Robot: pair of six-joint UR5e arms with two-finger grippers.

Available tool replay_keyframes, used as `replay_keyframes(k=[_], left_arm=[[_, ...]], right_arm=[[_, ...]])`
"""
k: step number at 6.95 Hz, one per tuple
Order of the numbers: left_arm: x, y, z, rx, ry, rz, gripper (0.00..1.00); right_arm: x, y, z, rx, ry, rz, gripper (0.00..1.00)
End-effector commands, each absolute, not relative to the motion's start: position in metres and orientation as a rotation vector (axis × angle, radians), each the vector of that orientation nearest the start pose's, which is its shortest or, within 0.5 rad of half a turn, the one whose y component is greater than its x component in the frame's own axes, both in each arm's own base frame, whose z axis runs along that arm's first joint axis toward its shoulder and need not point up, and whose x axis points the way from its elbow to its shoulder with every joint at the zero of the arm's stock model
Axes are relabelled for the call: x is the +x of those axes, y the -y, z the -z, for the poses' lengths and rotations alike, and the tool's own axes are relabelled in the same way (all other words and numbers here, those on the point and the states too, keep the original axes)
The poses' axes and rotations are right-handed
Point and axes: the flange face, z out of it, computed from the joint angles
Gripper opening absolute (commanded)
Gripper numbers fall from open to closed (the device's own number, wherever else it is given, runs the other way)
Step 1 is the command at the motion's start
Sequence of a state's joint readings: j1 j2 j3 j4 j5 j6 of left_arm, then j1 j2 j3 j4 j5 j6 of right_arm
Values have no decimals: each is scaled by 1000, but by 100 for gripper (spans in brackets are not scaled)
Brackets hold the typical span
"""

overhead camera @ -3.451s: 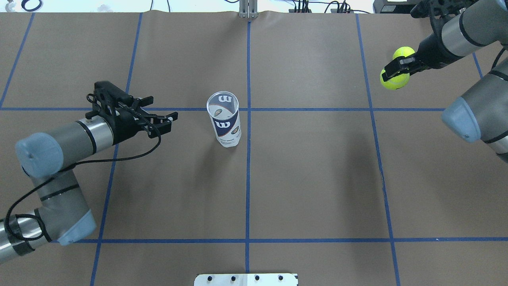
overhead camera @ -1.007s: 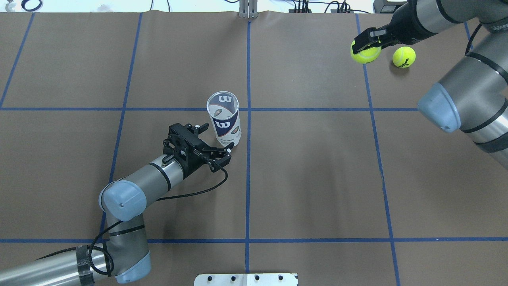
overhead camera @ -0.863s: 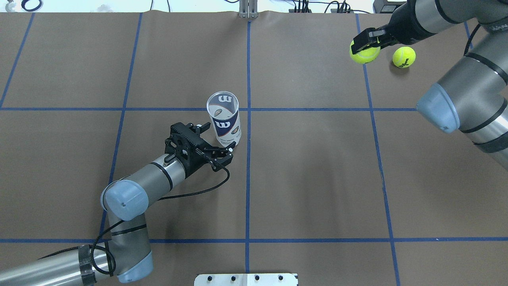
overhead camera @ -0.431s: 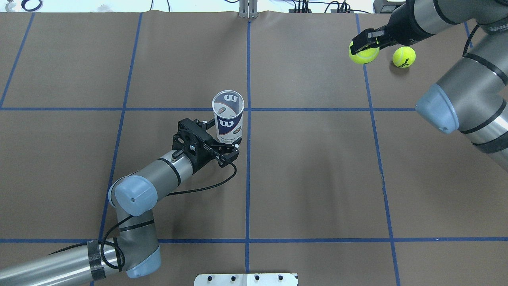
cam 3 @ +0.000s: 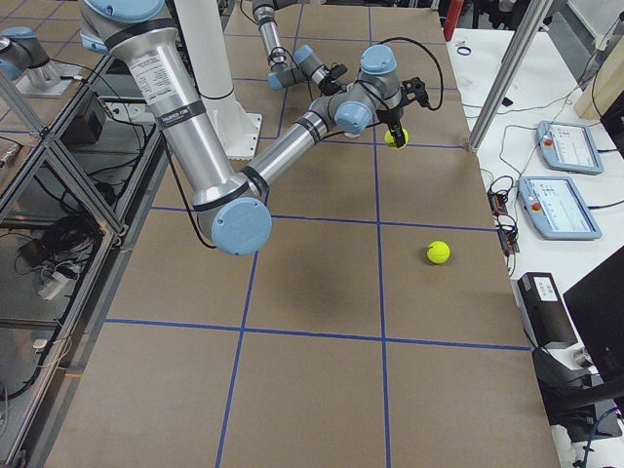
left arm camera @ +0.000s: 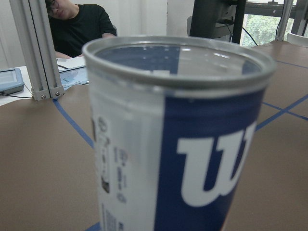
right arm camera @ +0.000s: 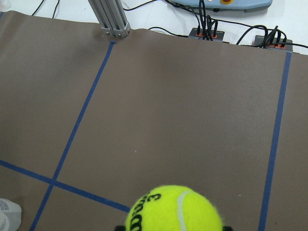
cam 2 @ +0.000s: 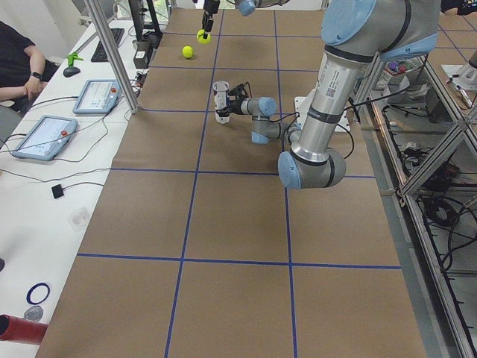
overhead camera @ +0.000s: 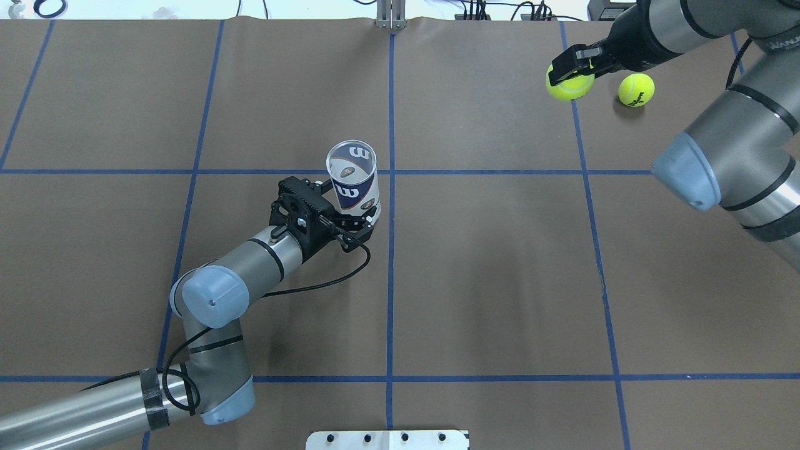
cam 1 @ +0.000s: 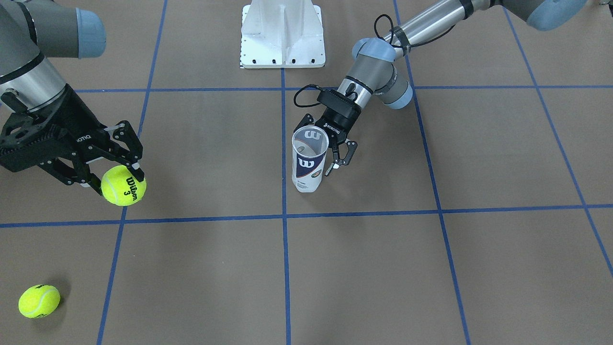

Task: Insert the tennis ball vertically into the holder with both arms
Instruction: 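Grasp the upright can's side with the left gripper, then carry the yellow ball with the right gripper over the can's opening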

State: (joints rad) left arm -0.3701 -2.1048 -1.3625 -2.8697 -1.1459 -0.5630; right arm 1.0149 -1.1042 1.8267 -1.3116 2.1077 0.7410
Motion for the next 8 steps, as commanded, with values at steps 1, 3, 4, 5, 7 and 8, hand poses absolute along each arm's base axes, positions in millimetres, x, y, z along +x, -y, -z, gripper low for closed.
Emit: replay_keyframes(k=[1, 3, 4, 5, 7, 8], left_arm=[[566, 410, -303, 1258, -1010, -147, 98], [583, 415, -292, 1258, -1017, -145, 98], [589, 416, -293, 1254, -1013, -149, 98], [589, 416, -293, 1254, -1015, -148, 98], [588, 416, -293, 1256, -1017, -147, 97], [588, 416, -293, 1256, -1017, -147, 91]], right_arm=[[-256, 561, -241, 466, 978, 95, 0], [-263, 559, -231, 462, 995, 89, 0], [-266, 560, -225, 465, 999, 90, 0], [-268, 559, -224, 464, 1002, 90, 0], [-292, 555, -194, 467, 1031, 61, 0], [-300, 553, -181, 465, 1048, 61, 0]])
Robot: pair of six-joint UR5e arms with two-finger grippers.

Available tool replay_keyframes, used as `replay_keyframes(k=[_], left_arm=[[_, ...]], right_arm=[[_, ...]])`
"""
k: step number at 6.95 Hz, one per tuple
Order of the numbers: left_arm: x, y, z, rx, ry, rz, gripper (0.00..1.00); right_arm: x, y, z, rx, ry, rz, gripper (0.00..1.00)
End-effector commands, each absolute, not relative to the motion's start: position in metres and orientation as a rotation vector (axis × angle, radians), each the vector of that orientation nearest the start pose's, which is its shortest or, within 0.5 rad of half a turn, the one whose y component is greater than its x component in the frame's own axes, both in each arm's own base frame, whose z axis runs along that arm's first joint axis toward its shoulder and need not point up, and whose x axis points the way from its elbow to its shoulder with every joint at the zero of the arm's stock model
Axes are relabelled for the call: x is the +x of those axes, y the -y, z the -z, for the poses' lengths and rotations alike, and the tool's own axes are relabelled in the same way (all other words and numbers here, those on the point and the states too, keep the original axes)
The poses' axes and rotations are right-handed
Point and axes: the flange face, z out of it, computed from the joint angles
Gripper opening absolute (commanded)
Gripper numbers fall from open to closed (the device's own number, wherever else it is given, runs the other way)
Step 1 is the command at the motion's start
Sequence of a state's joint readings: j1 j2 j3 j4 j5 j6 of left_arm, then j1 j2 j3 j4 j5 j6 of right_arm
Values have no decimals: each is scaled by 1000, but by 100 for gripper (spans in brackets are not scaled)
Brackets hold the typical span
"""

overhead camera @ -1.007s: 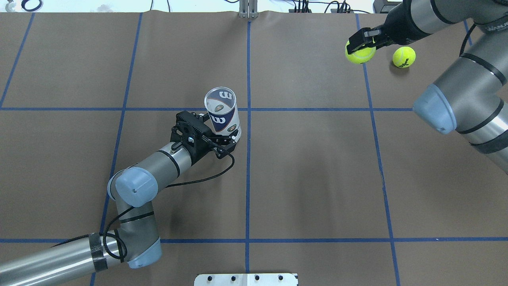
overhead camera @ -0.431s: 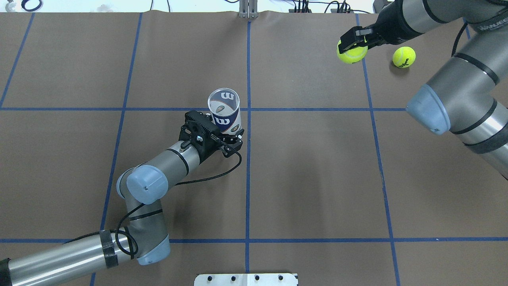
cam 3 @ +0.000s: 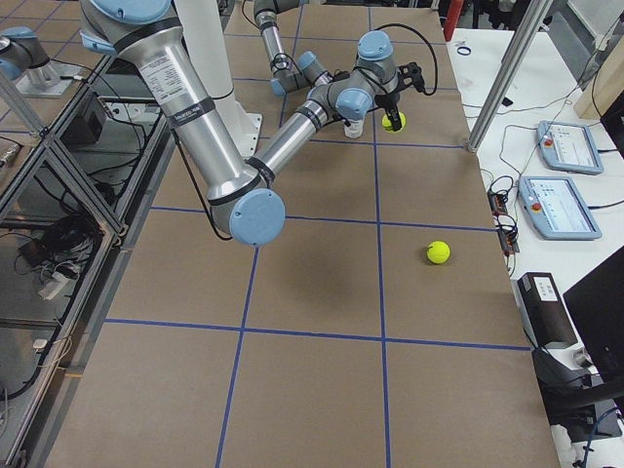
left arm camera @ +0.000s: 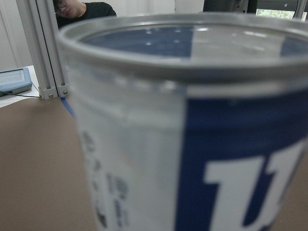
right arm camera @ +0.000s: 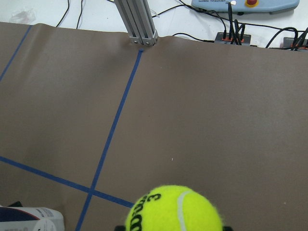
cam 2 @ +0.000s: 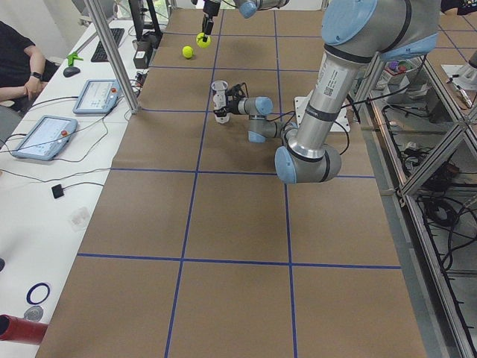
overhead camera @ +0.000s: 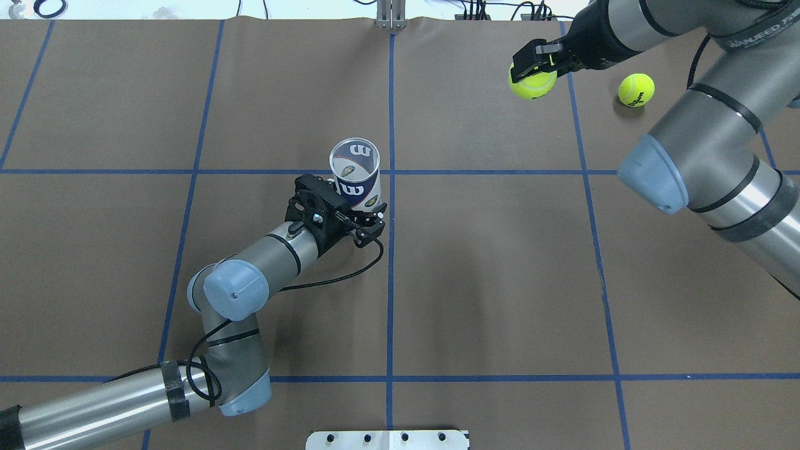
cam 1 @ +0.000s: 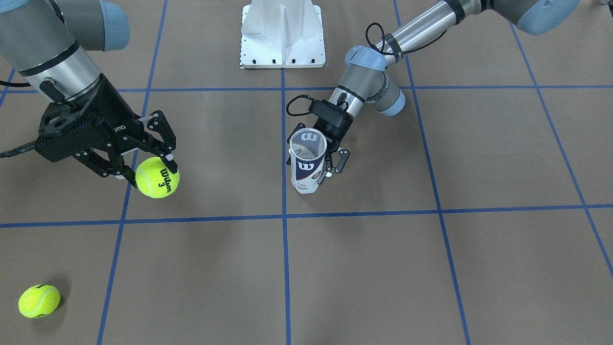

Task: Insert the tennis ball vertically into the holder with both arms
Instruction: 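Carry the yellow ball with the right gripper over the can's opening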

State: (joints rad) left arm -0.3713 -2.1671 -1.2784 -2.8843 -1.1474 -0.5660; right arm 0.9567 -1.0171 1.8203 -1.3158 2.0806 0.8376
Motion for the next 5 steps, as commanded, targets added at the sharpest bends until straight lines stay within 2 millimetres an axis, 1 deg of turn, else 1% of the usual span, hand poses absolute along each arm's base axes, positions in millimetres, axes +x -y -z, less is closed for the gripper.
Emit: replay_keyframes(k=[1, 2, 3, 4, 5], left_arm=[[588, 416, -292, 1257, -1018, -146, 87], [588, 416, -292, 1257, -1018, -146, 81], [587, 416, -290, 1257, -1024, -142, 75], [587, 416, -290, 1257, -1024, -142, 75], [587, 416, -288, 1260, -1028, -140, 75]], right_arm=[[-304, 550, -166, 463, 1071, 47, 0], [-309, 548, -141, 460, 1103, 28, 0], [-314, 543, -124, 466, 1126, 30, 0], [-318, 536, -96, 483, 1162, 40, 0], [-334, 524, -73, 485, 1192, 26, 0]])
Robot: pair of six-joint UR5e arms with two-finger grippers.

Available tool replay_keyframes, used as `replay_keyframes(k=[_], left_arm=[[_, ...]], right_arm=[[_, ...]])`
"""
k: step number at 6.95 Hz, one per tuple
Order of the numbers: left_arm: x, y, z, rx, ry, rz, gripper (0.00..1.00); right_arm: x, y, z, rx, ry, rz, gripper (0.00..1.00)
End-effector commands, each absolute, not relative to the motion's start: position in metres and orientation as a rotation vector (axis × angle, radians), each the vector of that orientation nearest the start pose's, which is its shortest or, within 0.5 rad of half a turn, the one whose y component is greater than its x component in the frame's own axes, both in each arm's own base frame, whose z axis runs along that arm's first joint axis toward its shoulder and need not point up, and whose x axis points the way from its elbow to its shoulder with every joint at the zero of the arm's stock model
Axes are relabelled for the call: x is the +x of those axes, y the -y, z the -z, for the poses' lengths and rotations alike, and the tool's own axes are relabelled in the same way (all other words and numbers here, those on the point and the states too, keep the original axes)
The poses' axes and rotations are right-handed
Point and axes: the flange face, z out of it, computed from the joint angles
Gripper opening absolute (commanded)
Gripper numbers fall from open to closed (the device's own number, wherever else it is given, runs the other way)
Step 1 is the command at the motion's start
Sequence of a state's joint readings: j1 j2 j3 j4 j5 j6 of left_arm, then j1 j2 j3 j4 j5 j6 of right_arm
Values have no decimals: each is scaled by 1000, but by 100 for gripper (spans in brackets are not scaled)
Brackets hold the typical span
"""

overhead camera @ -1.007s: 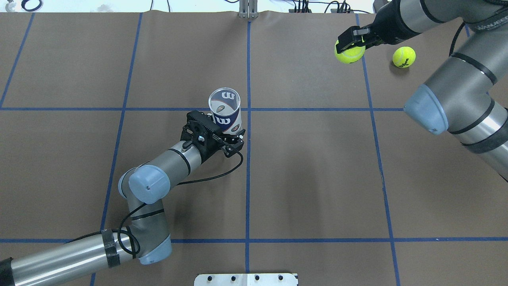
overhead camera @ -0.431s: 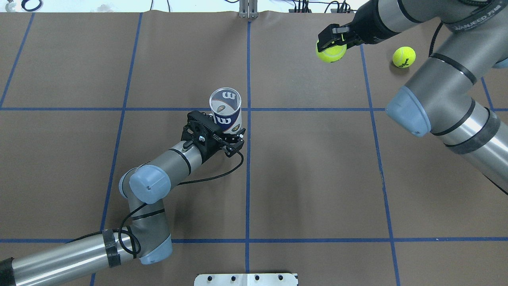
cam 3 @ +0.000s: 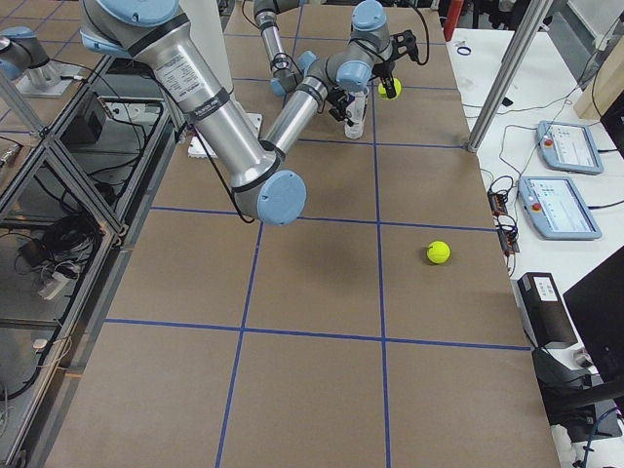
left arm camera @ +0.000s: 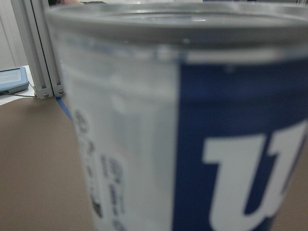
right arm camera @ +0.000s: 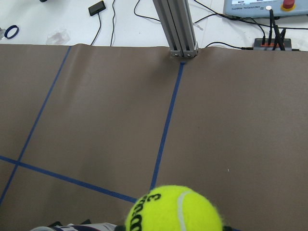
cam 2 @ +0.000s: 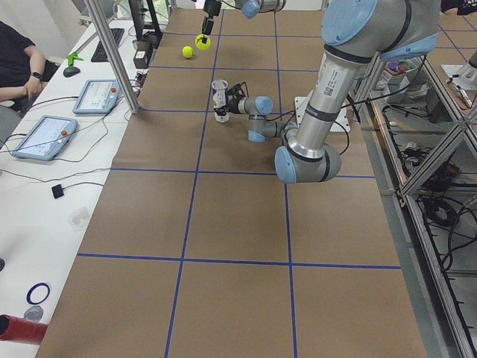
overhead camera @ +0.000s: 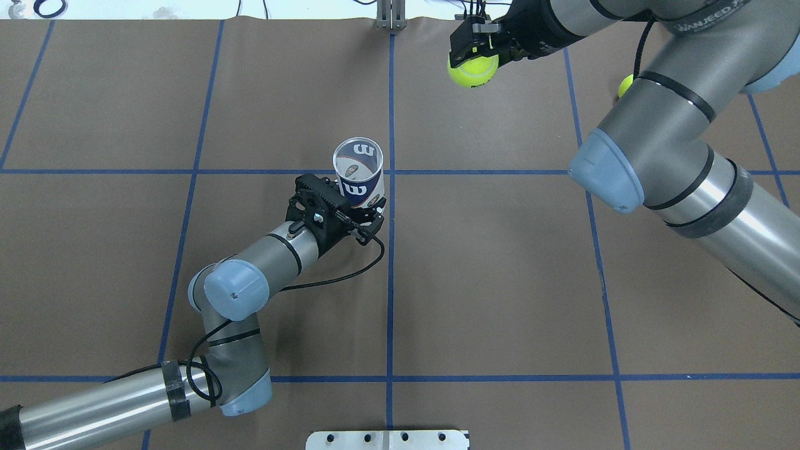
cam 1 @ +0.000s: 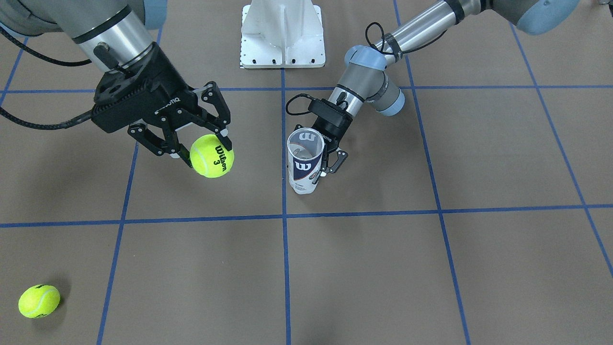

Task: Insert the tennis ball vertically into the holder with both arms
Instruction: 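Carry the yellow ball with the right gripper over the can's opening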

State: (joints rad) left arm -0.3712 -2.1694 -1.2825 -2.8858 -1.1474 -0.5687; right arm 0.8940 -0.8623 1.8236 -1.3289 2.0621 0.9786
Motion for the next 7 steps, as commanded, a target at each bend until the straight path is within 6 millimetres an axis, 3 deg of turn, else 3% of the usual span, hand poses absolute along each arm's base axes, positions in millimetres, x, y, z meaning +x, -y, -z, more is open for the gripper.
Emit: replay_keyframes(k=[1, 2, 5, 7], left_arm=[[587, 416, -288, 1259, -1026, -141, 75], [587, 416, -285, 1261, -1030, -139, 75], [588, 416, -283, 1262, -1034, -137, 75], [588, 416, -282, 1263, -1035, -136, 75]], right_arm=[[-370, 505, -63, 511, 1184, 38, 0], [-402, 486, -60, 530, 1170, 50, 0], [-444, 466, -61, 513, 1133, 73, 0], [-462, 463, -60, 517, 1115, 74, 0]])
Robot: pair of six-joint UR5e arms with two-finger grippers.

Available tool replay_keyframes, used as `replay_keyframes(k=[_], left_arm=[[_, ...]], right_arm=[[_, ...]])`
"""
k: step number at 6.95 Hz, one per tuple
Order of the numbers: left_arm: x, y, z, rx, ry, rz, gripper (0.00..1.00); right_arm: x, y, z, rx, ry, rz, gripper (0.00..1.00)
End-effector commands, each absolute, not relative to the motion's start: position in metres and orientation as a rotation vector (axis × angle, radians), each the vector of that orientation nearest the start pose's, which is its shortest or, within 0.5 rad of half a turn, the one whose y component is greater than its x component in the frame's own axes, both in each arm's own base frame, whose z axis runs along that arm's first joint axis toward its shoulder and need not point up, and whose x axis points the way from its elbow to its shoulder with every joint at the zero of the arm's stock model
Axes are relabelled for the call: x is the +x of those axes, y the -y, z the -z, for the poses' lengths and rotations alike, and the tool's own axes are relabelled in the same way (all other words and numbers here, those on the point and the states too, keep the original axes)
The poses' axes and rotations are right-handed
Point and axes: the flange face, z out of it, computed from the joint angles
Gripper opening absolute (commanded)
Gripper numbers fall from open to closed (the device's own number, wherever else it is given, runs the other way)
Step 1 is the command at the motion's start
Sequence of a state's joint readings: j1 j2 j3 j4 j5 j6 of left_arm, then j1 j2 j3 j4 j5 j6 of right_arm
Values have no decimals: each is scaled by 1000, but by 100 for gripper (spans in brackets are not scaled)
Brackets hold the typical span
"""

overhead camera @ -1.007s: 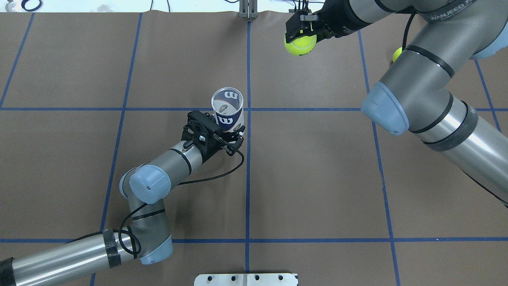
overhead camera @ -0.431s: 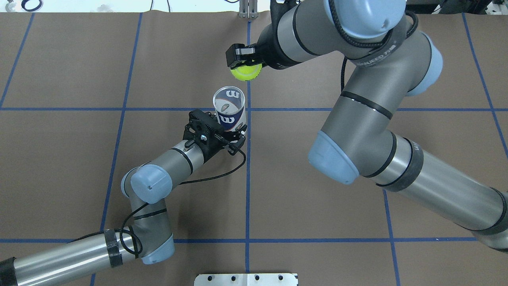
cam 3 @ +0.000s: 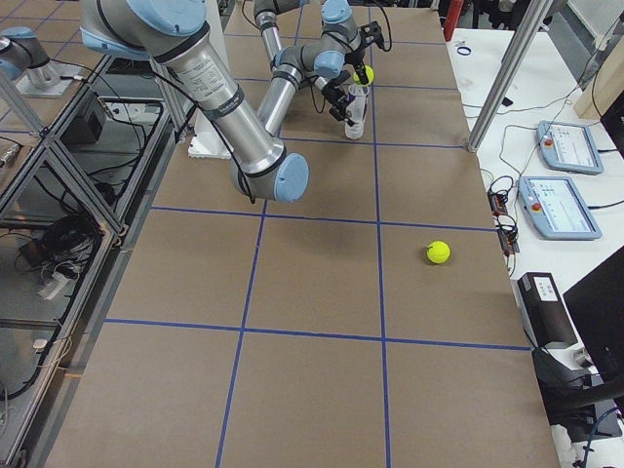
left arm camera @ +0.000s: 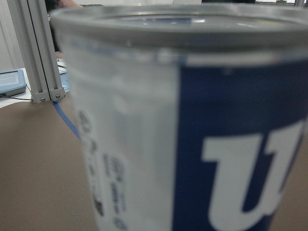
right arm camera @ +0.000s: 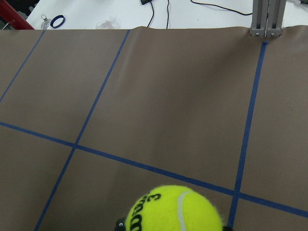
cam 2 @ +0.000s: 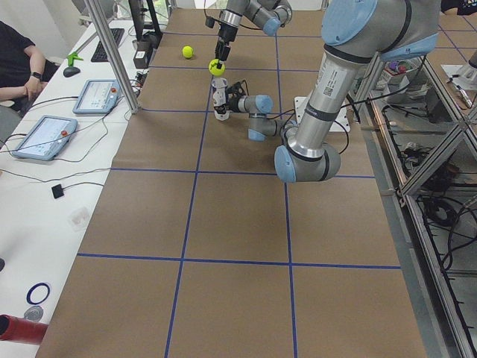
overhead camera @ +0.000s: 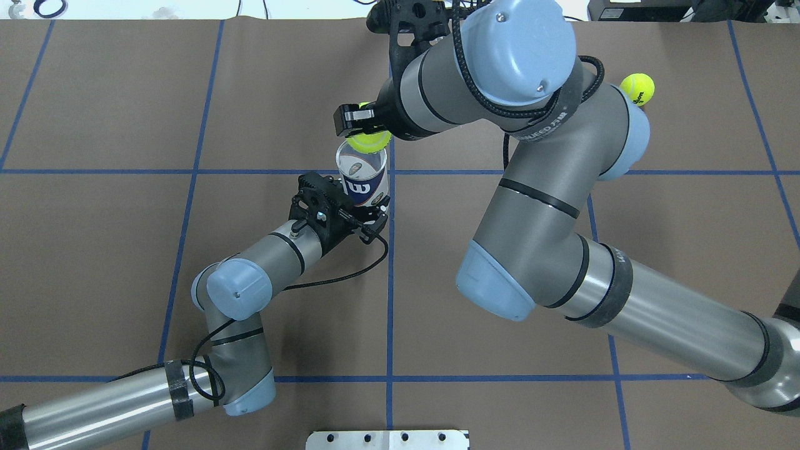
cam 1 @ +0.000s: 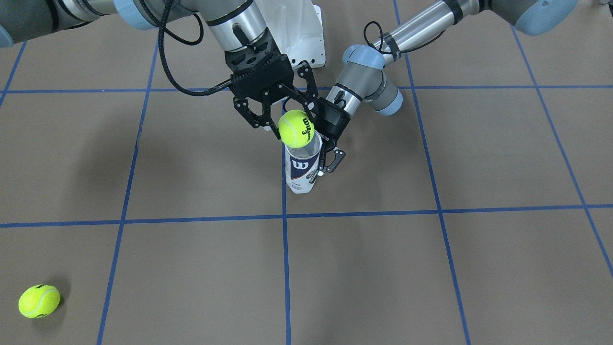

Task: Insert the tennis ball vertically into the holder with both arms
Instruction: 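Carry the yellow ball with the right gripper over the can's opening, then lower the ball into the can opening with the right gripper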

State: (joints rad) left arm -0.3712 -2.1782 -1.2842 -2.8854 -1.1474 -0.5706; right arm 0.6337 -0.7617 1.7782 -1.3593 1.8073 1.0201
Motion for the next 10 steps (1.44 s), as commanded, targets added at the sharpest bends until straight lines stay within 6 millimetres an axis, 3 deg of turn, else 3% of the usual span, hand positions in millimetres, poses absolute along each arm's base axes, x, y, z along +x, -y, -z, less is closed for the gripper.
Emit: replay_keyframes(k=[1, 5, 6, 7, 10], left_arm=[[588, 416, -282, 1263, -1035, -136, 75], [588, 416, -283, 1262, -1034, -137, 75], [589, 416, -283, 1261, -1033, -139, 75], [589, 416, -284, 1260, -1032, -139, 75], [588, 417, -283, 1263, -1030, -138, 75]], right_arm=[[-467, 465, -56, 519, 1112, 75, 0], [-476, 472, -57, 515, 1095, 74, 0], [-476, 472, -57, 512, 1097, 67, 57], [-476, 473, -58, 528, 1088, 61, 97], [-477, 470, -59, 535, 1087, 58, 99]])
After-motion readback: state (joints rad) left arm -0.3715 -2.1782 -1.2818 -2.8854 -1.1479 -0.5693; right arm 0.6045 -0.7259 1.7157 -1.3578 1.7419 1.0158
